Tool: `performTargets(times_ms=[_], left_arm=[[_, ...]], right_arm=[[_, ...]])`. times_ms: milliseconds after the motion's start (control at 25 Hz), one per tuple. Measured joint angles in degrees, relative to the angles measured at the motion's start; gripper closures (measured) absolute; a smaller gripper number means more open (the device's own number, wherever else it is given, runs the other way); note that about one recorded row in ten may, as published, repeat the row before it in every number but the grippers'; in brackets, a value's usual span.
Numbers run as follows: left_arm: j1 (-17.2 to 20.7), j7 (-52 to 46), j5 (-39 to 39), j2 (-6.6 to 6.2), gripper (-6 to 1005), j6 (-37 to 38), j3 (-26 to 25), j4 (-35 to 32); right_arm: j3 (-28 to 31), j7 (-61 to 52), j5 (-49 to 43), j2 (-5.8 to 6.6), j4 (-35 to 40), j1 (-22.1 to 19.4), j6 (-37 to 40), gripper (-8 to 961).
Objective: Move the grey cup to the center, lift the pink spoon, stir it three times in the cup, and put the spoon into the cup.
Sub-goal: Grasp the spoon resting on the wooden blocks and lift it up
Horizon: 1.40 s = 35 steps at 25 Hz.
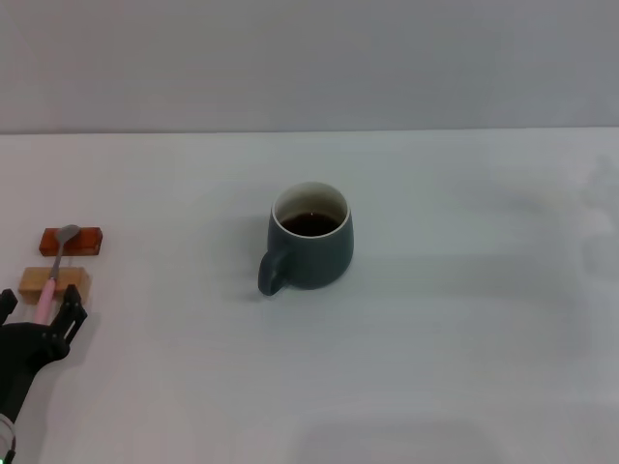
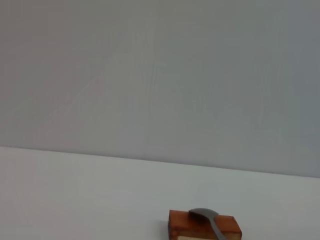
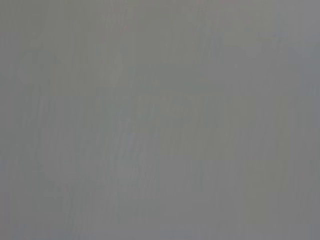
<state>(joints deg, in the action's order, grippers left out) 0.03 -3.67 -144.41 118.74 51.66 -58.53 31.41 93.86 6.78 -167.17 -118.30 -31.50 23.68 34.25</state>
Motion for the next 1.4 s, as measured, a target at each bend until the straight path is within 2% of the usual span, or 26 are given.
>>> performTargets(times_ms=[400,840,1160,1400], left_arm=[[-1.19,-0.35,0.55,0.00,184,-0.84,0.32,-0.67],[-1.26,-0.45,1.59,0.00,353,-1.05,0.64,-0.53],[-1.26,-0.24,1.64,0.00,361,-1.05,0.80,-0.23],[-1.22,-0.28,1.63,0.00,445,-1.04,1.01,-0.16]], right_arm=[[0.05,0.05,0.01,0.03,-0.06,-0.15,0.06,932],[0.03,0.08,0.01,0.23,-0.05,-0.20,-0.16,932],[0.00,0.08,0.01,0.27,-0.04,-0.37,-0.18,932],[0.00,0.08,0.01,0.27,-0.05,-0.40,-0.09,933]])
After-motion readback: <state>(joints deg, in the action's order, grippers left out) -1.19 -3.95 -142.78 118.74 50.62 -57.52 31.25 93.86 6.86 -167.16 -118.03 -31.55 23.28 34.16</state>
